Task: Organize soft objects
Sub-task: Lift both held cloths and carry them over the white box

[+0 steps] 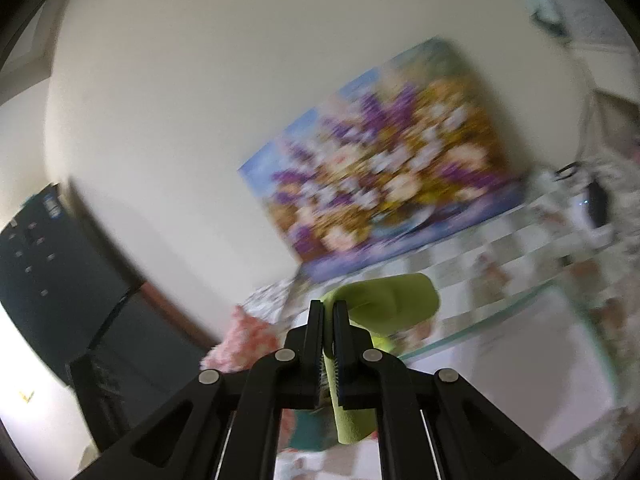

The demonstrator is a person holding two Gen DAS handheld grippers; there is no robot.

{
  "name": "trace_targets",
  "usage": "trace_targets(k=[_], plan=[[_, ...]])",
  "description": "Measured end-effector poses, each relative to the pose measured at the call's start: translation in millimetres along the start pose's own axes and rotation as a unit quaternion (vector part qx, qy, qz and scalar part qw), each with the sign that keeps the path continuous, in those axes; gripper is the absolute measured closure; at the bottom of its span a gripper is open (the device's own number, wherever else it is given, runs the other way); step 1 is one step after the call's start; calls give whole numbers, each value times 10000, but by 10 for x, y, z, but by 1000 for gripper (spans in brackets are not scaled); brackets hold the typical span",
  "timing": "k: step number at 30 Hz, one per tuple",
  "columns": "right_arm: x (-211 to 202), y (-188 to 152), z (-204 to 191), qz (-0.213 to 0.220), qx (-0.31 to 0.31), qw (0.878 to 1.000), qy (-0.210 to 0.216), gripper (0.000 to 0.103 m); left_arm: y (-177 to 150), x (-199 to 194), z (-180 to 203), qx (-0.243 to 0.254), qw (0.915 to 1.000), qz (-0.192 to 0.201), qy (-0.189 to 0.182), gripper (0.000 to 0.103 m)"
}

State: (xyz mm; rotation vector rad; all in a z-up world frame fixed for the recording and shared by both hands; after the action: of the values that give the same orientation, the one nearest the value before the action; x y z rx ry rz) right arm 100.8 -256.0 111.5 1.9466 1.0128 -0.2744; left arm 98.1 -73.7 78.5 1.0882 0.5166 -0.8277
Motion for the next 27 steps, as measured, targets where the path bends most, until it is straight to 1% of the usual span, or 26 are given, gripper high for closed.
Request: trace_targets(k=[2,3,6,7,8,10,14,16,21,25,27], plan=[[-140,30,195,200,137,9993,-288,98,39,56,174,150,9999,-65,-54,98],[-212,42,306,297,198,9981,-510,98,46,91,266,229,9997,-109,-77,98],[-357,79,599,459,366,9929,-1035,98,41,231,566,498,9983,-249,-144,97],[-412,95,677,485,416,9914,-1146,98,33,282,644,574,9978,-290,-148,97],[-455,106,794,498,505,9886,-1325,98,16,343,726,651,9972,-343,-153,97],[-492,105,962,477,628,9851,-1527,98,-45,496,871,775,9956,-490,-176,97],[-500,73,1315,337,923,9747,-2008,98,-229,819,998,903,9923,-833,-177,97],[-498,41,1466,251,1064,9701,-2169,98,-348,1007,1002,916,9901,-1045,-175,97],[-425,-40,1700,15,1288,9649,-2288,97,-586,1353,930,860,9851,-1482,-129,97],[-256,-146,1838,-263,1320,9597,-2468,97,-714,1572,822,742,9818,-1749,-67,97],[-159,-209,1905,-404,1382,9577,-2492,97,-777,1676,761,662,9800,-1879,-10,97]])
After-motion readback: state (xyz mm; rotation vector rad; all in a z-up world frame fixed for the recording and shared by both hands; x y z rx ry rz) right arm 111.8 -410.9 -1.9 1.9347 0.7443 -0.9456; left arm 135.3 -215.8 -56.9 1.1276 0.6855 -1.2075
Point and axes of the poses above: each gripper's, at about its wrist camera, not at the fingertips, and x roughly the way its jaws point, z to its right, y to its top, the point moved 9 cm from there along x, roughly the way its jaws point, and after that the axes turned 13 degrees about -z, right-handed, at the moved point
